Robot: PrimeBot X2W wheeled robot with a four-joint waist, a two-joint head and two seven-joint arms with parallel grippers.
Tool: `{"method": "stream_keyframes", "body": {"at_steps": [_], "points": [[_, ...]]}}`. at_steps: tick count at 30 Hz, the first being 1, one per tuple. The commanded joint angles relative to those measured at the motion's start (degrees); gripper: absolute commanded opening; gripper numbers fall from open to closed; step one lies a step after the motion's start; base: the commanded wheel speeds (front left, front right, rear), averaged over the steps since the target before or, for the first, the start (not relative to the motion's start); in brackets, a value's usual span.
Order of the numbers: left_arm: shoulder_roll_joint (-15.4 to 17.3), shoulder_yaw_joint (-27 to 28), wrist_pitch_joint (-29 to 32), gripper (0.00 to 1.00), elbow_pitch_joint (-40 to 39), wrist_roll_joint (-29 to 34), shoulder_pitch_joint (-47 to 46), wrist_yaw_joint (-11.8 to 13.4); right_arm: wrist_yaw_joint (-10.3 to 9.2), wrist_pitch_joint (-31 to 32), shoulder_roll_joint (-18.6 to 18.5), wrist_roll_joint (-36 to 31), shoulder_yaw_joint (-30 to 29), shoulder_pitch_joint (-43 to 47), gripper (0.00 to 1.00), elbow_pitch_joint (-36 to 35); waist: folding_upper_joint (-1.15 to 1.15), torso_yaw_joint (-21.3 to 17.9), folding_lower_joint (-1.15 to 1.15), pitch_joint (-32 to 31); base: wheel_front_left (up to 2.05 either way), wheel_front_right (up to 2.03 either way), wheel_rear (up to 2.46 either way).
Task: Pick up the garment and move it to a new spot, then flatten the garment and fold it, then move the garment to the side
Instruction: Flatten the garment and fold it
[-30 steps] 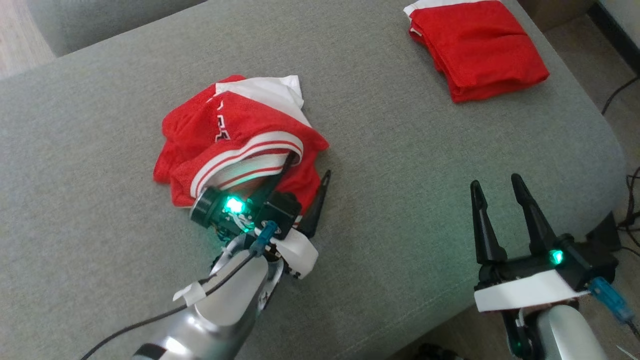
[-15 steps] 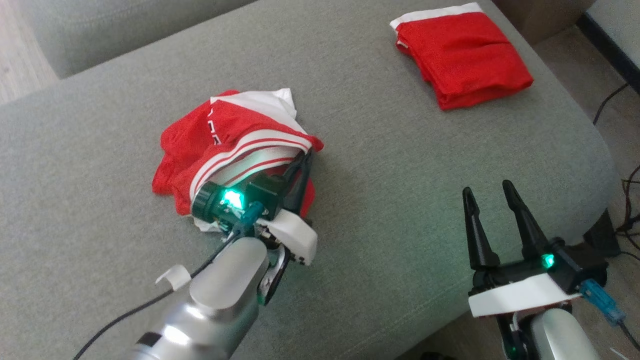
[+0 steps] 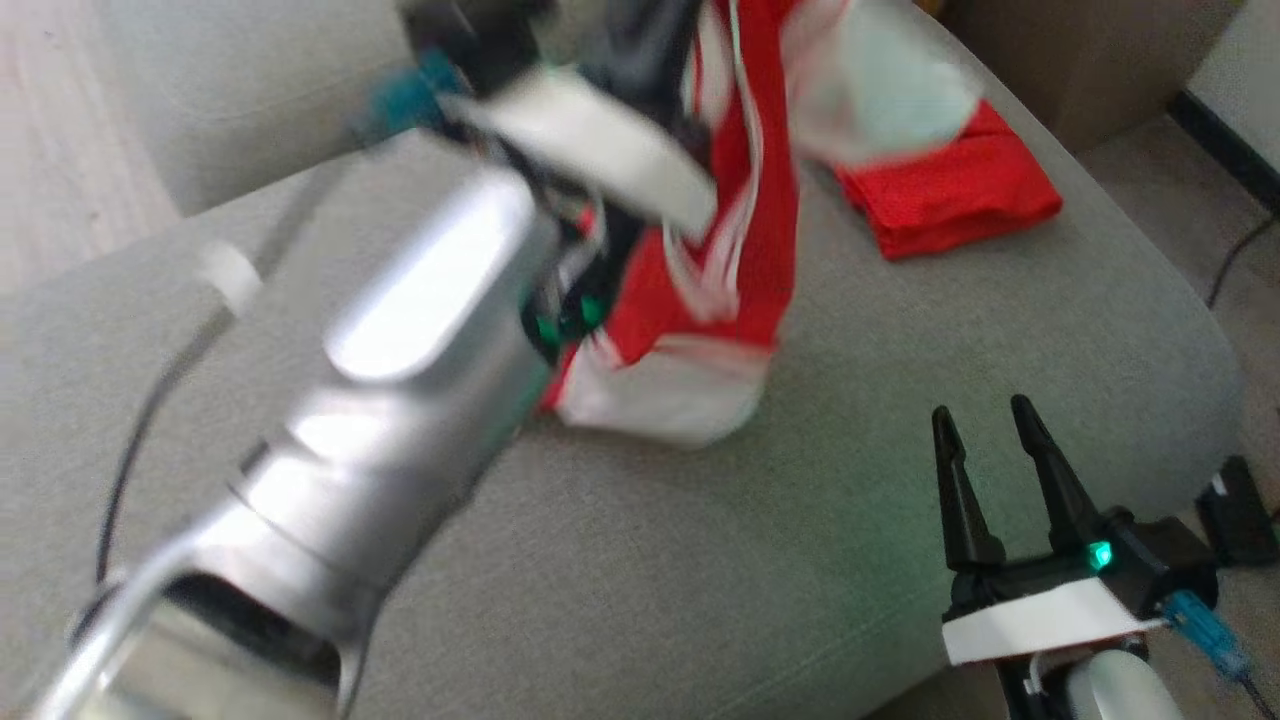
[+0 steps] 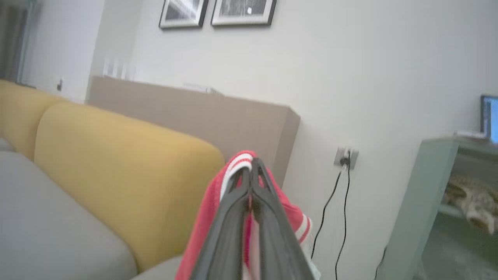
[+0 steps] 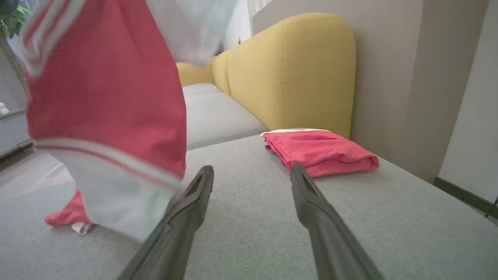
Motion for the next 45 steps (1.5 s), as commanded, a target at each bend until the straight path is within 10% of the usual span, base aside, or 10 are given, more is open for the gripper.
{"method": "stream_keyframes", "body": {"at_steps": [1, 20, 21, 22, 23, 24, 33, 45], "points": [[0.7, 4.3, 0.2, 0.00, -2.5, -1.4, -5.2, 0.3, 0.37, -0.4, 0.2, -0.1, 0.9, -0.5, 1.00, -2.3, 0.00, 1.4, 0.01, -1.3, 0.00, 0.00, 0.00], [17.5, 20.3, -7.0, 0.06, -9.9, -10.7, 31.5, 9.6, 0.37, -0.4, -0.2, -1.1, -2.1, 0.2, 1.00, -4.3, 0.00, 15.1, 0.01, 1.7, 0.00, 0.00, 0.00], [17.4, 20.9, -7.4, 0.40, -10.1, -10.3, 32.2, 9.7, 0.37, -0.4, -0.3, -1.1, -2.0, 0.0, 1.00, -4.3, 0.00, 15.6, 0.01, 1.9, 0.00, 0.00, 0.00], [17.2, 21.4, -7.6, 0.52, -10.2, -9.7, 32.6, 9.9, 0.37, -0.4, -0.4, -1.1, -1.9, -0.1, 1.00, -4.3, 0.00, 16.1, 0.01, 2.1, 0.00, 0.00, 0.00], [17.0, 21.7, -7.8, 0.93, -10.4, -8.7, 32.9, 10.3, 0.37, -0.4, -0.5, -1.1, -1.9, -0.3, 1.00, -4.4, 0.00, 16.5, 0.01, 2.3, 0.00, 0.00, 0.00], [16.8, 21.9, -8.0, 1.00, -10.6, -7.1, 33.1, 10.7, 0.37, -0.4, -0.6, -1.1, -1.9, -0.4, 1.00, -4.4, 0.00, 16.9, 0.01, 2.5, 0.00, 0.00, 0.00], [6.9, 24.0, -8.2, 1.00, -17.5, 11.4, 42.1, 13.7, 0.37, -0.4, -1.4, -1.0, -1.6, -1.2, 1.00, -4.6, 0.00, 17.5, 0.01, 4.2, 0.00, 0.00, 0.00], [0.9, 15.2, -4.6, 1.00, -0.2, 5.3, 39.4, 6.8, 0.37, -0.4, -2.3, -0.7, 0.1, -2.6, 1.00, -4.1, 0.00, 15.2, 0.01, 5.5, 0.00, 0.00, 0.00]]}}
